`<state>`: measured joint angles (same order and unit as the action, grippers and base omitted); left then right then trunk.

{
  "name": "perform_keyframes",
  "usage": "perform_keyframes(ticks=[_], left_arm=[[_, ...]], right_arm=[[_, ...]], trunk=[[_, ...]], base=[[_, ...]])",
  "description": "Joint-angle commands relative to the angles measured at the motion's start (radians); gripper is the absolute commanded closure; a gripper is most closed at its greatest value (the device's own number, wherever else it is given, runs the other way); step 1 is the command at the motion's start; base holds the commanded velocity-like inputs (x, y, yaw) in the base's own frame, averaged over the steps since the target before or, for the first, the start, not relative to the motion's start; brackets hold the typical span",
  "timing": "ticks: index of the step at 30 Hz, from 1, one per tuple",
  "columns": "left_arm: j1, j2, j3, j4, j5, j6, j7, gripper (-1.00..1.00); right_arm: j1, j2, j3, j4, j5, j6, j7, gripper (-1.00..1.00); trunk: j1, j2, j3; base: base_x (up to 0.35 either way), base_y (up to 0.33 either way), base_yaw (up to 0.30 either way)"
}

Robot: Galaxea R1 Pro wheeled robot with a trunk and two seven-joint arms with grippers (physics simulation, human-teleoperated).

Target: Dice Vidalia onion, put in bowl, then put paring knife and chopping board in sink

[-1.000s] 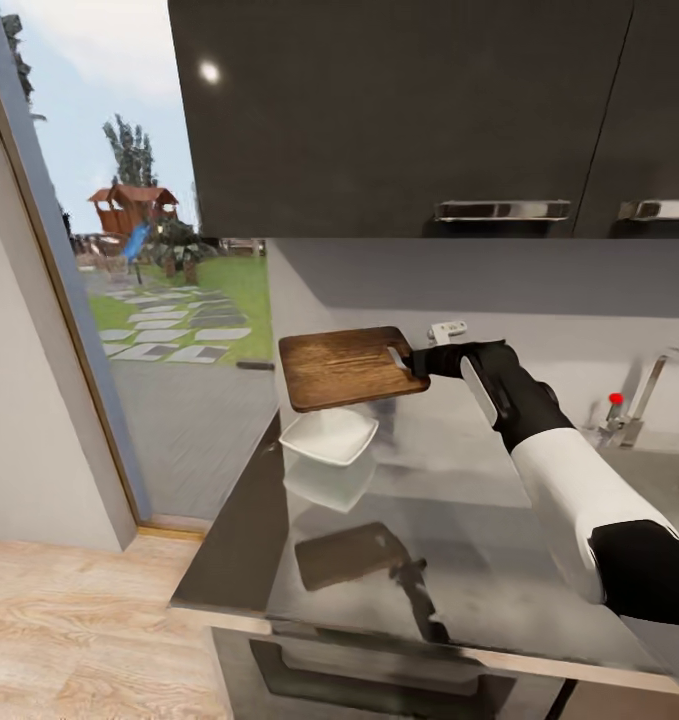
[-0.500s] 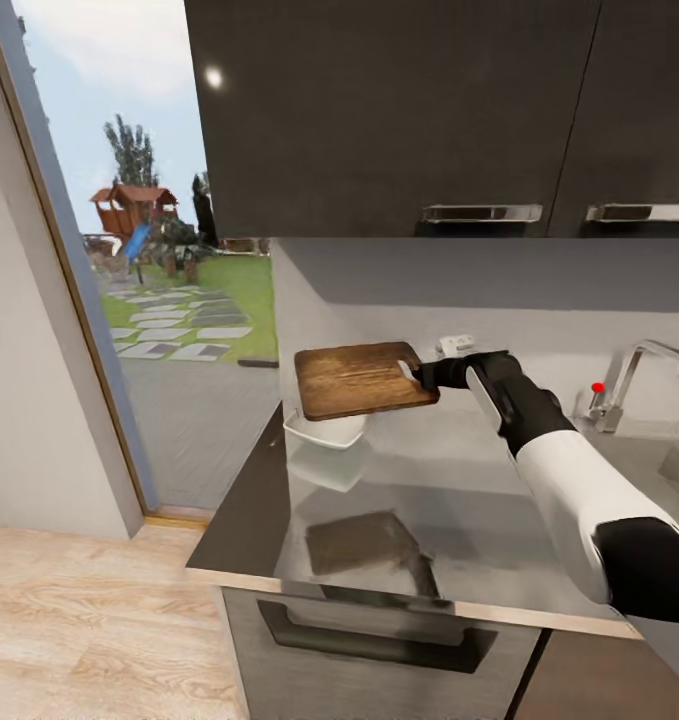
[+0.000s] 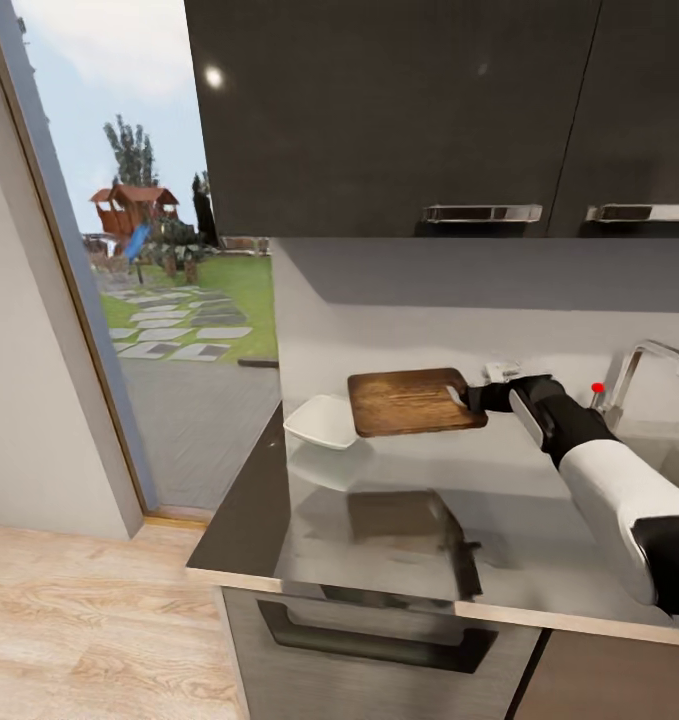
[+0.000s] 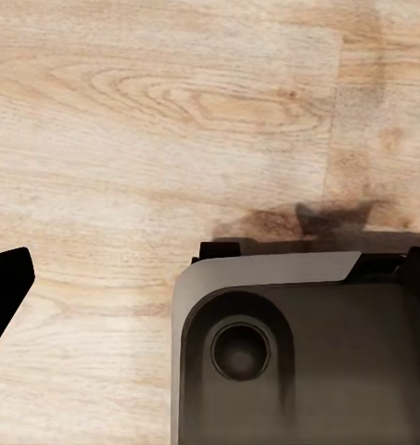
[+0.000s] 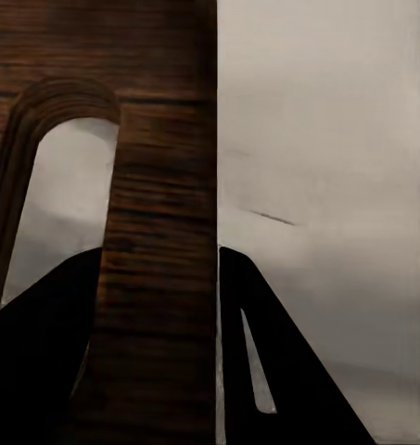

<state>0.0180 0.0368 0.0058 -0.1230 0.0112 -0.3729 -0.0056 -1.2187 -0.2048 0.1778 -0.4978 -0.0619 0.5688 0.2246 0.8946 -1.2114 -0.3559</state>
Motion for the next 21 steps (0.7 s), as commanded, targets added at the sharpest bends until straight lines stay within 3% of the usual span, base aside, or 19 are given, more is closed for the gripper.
perform_keyframes(ticks=[1, 8, 12, 16, 21], left_arm=[[0.000, 0.000, 0.000, -0.001, 0.001, -0.001, -0.001, -1.00], [0.000, 0.000, 0.000, -0.001, 0.001, 0.000, 0.000, -1.00], [0.000, 0.000, 0.000, -0.001, 0.001, 0.000, 0.000, -1.00], [0.000, 0.000, 0.000, 0.000, 0.001, 0.000, 0.000, -1.00], [0.000, 0.000, 0.000, -0.001, 0.001, -0.001, 0.000, -1.00]], right_arm=[[-0.001, -0.006, 0.005, 0.017, -0.014, -0.008, -0.001, 1.00], [-0.001, -0.043, -0.007, 0.089, -0.016, -0.062, -0.001, 1.00], [-0.001, -0.052, -0.063, 0.108, -0.016, -0.068, -0.005, 1.00], [-0.001, -0.070, -0.105, 0.116, -0.016, -0.069, -0.051, 1.00], [-0.001, -0.080, -0.113, 0.134, -0.016, -0.074, -0.102, 1.00]], trunk=[[0.000, -0.001, -0.001], [0.000, -0.001, -0.001], [0.000, -0.001, -0.001], [0.000, -0.001, -0.001], [0.000, -0.001, -0.001]], base=[[0.000, 0.000, 0.000], [0.000, 0.000, 0.000], [0.000, 0.000, 0.000], [0.000, 0.000, 0.000], [0.000, 0.000, 0.000]])
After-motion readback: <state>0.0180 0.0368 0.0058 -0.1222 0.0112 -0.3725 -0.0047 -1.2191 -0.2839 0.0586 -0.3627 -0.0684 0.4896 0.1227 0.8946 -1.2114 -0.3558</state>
